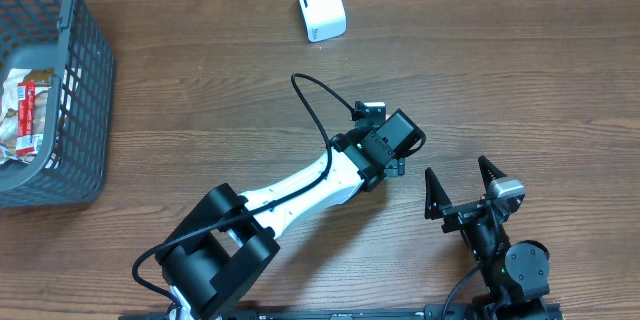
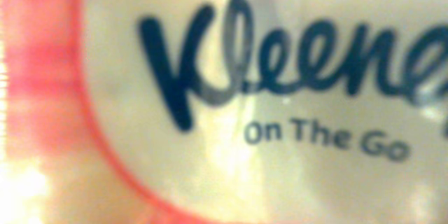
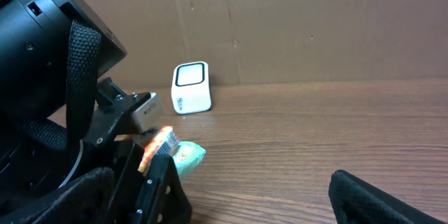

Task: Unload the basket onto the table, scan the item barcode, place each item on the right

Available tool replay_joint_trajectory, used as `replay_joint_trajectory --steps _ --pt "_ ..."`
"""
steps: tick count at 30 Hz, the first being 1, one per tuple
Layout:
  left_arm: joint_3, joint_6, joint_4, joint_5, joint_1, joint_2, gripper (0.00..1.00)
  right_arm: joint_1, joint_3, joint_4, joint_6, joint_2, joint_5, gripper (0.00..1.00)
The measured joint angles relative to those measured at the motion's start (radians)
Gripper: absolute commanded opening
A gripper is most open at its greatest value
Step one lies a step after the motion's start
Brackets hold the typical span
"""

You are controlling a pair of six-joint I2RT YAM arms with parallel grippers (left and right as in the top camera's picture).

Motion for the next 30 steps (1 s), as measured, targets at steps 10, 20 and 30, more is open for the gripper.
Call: replay_joint_trajectory --steps 10,20,30 --pt "0.043 0.057 -0.087 0.005 0.000 0.000 1.00 0.000 0.000 0.000 0.000 0.000 0.000 1.00" --pt "0.335 0.140 -0.357 0.003 0.002 -0.002 1.00 0.000 0.000 0.000 0.000 0.000 0.000 1.00" --pt "0.357 0.180 -0.399 0.112 0.108 -0.002 0.93 0.000 0.000 -0.001 0.000 0.000 0.000 1.00"
